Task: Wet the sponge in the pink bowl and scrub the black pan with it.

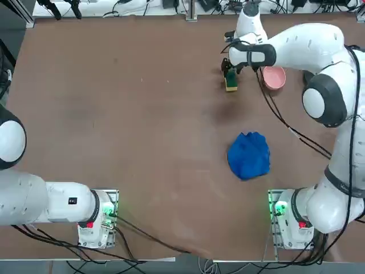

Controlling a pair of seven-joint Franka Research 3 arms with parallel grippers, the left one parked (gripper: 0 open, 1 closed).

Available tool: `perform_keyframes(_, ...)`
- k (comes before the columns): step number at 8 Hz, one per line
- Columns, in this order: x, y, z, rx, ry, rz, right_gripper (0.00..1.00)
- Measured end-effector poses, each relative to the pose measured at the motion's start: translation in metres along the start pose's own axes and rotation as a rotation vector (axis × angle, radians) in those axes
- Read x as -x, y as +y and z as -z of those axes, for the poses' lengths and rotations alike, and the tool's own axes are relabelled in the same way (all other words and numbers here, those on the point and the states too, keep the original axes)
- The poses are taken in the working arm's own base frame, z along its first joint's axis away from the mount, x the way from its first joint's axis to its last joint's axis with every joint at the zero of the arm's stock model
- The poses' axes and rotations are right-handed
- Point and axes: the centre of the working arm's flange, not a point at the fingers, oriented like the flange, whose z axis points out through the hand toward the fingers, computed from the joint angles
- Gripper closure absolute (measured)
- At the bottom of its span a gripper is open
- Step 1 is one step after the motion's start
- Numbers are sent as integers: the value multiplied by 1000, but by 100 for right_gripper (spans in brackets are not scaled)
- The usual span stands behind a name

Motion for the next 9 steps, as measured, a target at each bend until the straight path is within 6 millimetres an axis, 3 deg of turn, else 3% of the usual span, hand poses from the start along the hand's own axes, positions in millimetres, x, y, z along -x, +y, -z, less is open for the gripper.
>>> perform_keyframes(5,5,-9,-20,6,-22,12,1)
perform_keyframes(7,6,-8,-30,8,-26,10,13)
perform_keyframes(9,5,-6,-30,10,-22,5,35)
